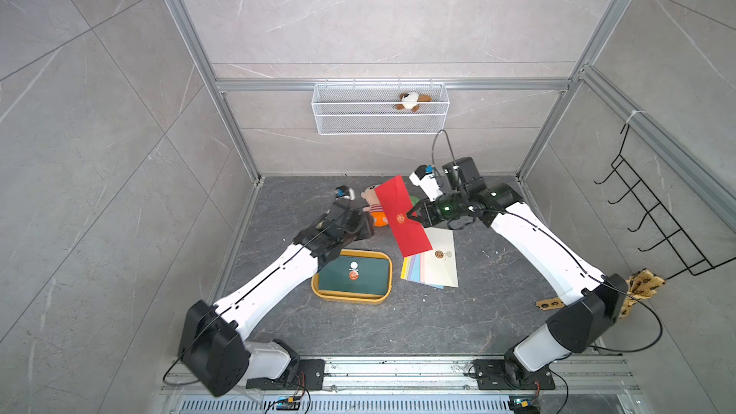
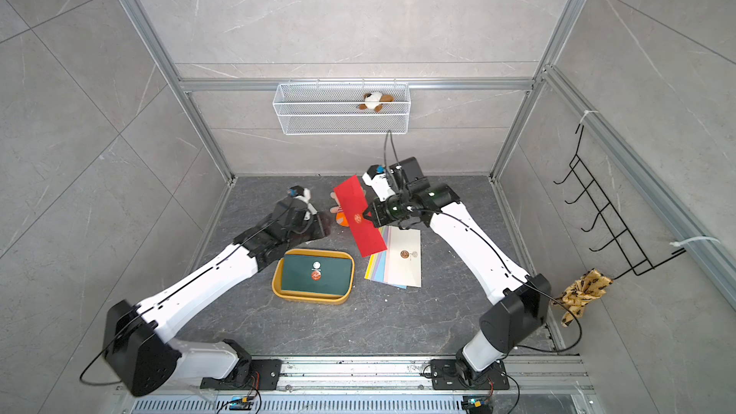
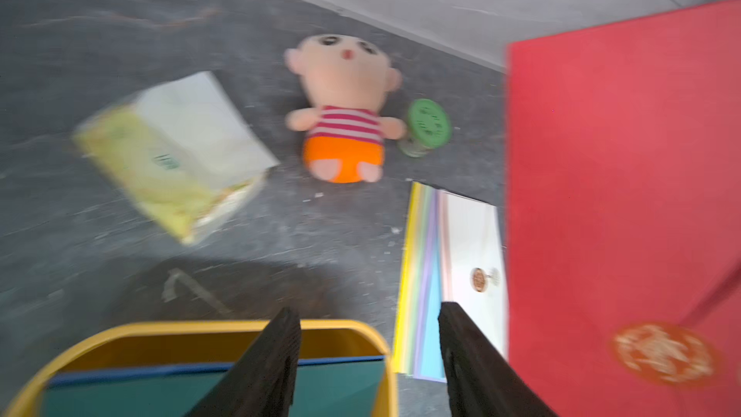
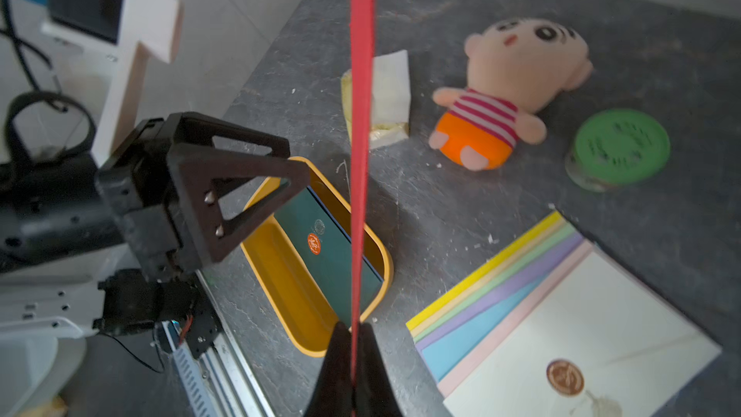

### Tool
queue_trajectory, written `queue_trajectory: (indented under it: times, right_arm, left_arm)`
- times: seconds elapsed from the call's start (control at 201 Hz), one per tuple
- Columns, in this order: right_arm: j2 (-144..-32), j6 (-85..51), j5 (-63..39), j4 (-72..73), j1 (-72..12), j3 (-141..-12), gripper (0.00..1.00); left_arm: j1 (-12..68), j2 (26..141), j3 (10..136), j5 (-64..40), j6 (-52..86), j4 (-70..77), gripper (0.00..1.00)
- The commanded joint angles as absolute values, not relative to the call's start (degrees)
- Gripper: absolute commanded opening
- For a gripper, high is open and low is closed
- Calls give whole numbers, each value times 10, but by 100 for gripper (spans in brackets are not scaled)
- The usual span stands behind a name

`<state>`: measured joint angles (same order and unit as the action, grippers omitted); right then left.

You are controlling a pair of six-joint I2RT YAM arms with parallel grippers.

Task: Put the sealed envelopes into the storage box
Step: Place the envelope in the storage box.

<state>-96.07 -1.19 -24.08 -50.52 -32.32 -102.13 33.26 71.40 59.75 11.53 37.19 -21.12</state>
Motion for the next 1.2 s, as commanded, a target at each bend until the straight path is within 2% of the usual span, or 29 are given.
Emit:
queue_trajectory:
  times: [0.0, 0.154, 0.264, 1.085, 1.105, 1.199]
  right_arm:
    - [-1051, 109, -184, -656, -376, -1143, 0]
    - [-1228, 196, -133, -836, -456, -1406, 0]
    - [-1263, 206, -147, -830, -477, -1447, 0]
    - [-1380, 256, -103, -822, -551, -1434, 0]
    - [-1382, 255, -100, -821, -552, -1433, 2]
    - [-1383, 252, -85, -814, -556, -1434, 31]
  left_arm:
    - [312, 616, 563, 165, 373, -284, 60]
    - [308, 527, 546, 212, 356, -350, 60]
    - [307, 487, 538, 233, 345, -370, 60]
    - [307, 383, 476, 269, 331, -380, 62]
    - [307, 383, 477, 267, 331, -381, 62]
    - [307, 387, 478, 268, 329, -379, 63]
